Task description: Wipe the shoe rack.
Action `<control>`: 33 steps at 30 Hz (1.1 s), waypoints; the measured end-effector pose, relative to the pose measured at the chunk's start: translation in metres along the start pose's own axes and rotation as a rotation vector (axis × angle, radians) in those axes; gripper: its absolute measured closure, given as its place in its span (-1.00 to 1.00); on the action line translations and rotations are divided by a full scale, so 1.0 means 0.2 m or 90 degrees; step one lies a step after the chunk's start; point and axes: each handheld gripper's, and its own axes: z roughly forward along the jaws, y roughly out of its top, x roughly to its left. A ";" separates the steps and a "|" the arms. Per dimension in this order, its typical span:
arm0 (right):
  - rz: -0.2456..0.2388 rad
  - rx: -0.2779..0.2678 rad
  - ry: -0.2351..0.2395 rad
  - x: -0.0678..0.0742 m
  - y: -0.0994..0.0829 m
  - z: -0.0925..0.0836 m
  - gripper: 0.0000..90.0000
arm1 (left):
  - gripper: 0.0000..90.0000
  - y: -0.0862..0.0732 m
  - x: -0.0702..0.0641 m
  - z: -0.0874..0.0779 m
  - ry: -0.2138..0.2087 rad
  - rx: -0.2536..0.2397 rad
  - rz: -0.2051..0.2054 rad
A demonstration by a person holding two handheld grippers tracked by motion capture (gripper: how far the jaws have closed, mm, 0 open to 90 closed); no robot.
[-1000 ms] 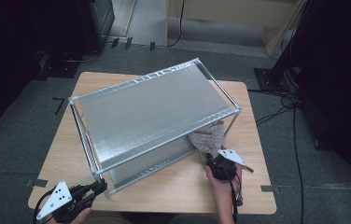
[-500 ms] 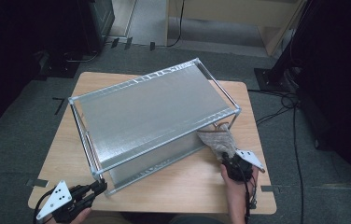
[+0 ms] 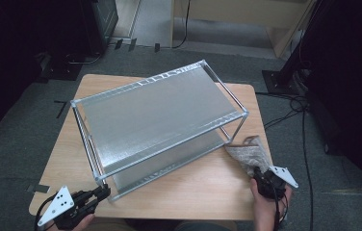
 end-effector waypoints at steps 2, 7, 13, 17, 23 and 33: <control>0.007 0.003 -0.006 -0.02 -0.01 0.01 0.49 | 0.77 0.00 0.00 0.00 0.001 -0.001 -0.003; -0.002 0.001 0.038 0.02 -0.03 0.03 0.22 | 0.77 0.00 0.00 0.00 0.003 -0.002 -0.006; -0.011 -0.046 0.063 0.10 0.02 -0.03 -0.25 | 0.76 0.00 0.01 0.00 0.007 -0.005 -0.012; -0.028 -0.086 0.063 0.19 0.04 -0.09 -0.26 | 0.76 0.00 0.01 0.00 0.009 -0.004 -0.016; -0.096 -0.110 0.106 0.40 0.03 -0.17 -0.25 | 0.76 0.00 -0.02 0.02 0.003 -0.004 -0.015; -0.165 -0.102 0.246 0.71 -0.12 -0.21 -0.20 | 0.77 0.01 -0.15 0.11 -0.042 0.003 0.016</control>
